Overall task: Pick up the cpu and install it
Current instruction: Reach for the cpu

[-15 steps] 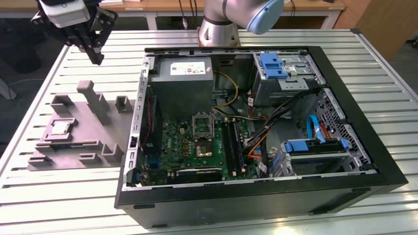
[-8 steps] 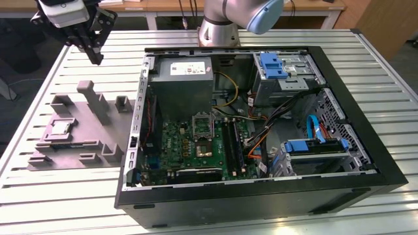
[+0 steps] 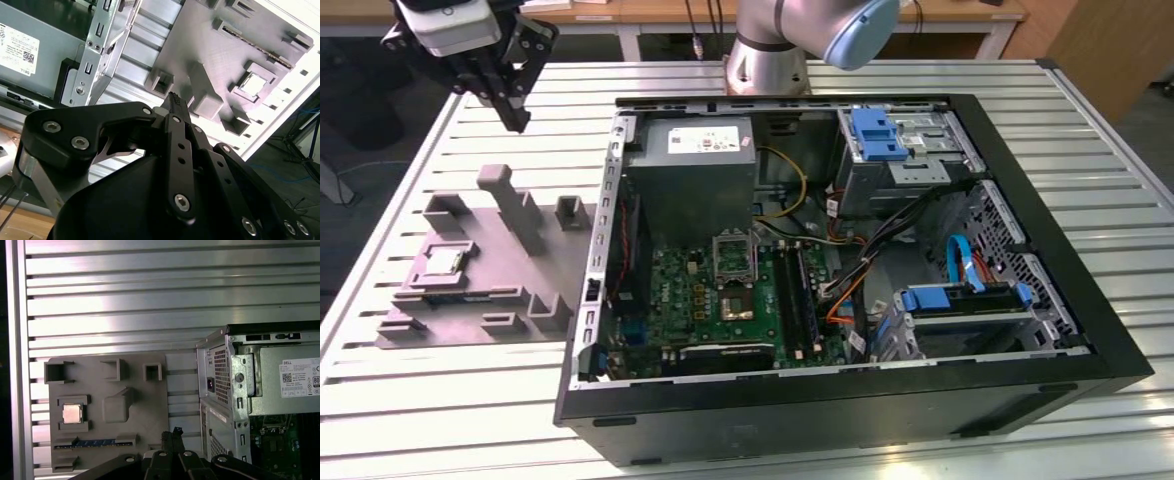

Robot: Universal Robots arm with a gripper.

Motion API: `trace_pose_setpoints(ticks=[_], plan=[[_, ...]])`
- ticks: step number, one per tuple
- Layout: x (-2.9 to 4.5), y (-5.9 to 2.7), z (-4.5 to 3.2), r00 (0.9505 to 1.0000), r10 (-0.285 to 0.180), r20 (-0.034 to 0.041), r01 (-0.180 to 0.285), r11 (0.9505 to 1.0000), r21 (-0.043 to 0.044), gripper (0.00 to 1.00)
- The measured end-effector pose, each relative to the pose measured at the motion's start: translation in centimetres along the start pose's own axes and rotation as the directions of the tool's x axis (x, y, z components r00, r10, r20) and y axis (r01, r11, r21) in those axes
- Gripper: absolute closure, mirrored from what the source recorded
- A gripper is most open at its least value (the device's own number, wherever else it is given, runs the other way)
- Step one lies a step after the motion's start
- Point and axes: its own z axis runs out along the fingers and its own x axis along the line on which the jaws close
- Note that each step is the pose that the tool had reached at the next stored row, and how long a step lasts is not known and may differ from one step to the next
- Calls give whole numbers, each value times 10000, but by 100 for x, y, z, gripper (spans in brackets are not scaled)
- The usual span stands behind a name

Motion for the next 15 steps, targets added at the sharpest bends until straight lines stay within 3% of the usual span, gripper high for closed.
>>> trace_pose_setpoints(ticks=[6, 15], plan=[[3, 0, 0, 10000, 0, 0, 0, 10000, -1, 89], [86, -7, -1, 10000, 0, 1, 0, 10000, -1, 89]])
